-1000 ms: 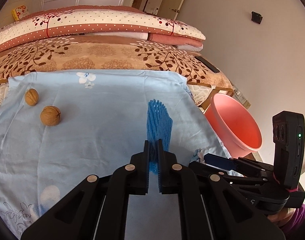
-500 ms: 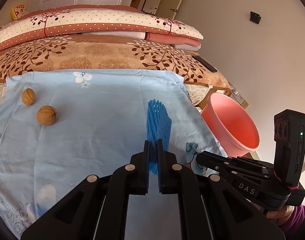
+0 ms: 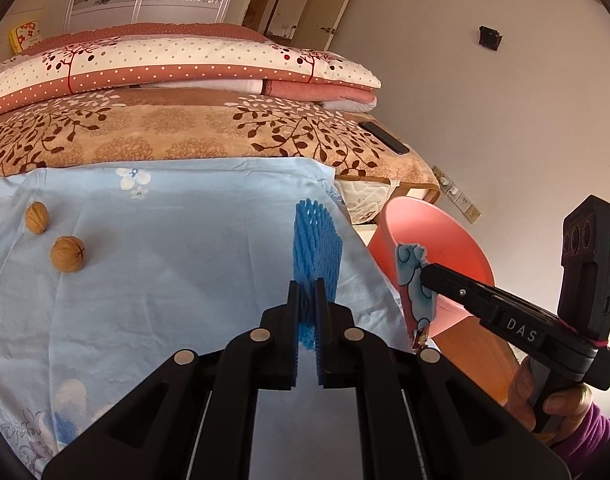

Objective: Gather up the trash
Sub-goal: 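Carry the blue mesh and wrapper over the pink bucket with both tools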

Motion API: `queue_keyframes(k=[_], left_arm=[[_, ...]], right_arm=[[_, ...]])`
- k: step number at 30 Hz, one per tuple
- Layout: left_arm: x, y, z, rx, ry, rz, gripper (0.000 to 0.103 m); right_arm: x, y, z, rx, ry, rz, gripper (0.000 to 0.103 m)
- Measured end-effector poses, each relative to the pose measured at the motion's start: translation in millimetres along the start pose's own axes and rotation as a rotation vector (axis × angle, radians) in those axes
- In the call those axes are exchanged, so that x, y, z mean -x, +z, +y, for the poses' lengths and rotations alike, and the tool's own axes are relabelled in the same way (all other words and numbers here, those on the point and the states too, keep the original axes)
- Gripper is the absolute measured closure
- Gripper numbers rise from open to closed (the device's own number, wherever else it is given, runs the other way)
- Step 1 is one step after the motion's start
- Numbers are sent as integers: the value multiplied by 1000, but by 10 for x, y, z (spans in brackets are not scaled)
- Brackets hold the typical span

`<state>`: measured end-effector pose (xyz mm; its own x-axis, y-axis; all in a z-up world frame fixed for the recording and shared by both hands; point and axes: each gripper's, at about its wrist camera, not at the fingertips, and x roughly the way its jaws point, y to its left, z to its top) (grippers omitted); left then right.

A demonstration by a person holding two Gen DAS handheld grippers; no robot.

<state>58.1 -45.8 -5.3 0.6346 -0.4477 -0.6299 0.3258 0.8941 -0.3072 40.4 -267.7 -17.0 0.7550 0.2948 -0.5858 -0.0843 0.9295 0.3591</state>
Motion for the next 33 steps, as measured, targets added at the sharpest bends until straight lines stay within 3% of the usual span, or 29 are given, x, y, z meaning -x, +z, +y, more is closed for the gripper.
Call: queue_keyframes(k=[15,33], left_arm=[[-96,93,-377,-69,-31,10,97],[-351,204,-856,-150,-69,35,97]], right_arm=[[363,205,-665,-81,-131,-143,100],[319,135,-1173,-173,-184,-151,100]])
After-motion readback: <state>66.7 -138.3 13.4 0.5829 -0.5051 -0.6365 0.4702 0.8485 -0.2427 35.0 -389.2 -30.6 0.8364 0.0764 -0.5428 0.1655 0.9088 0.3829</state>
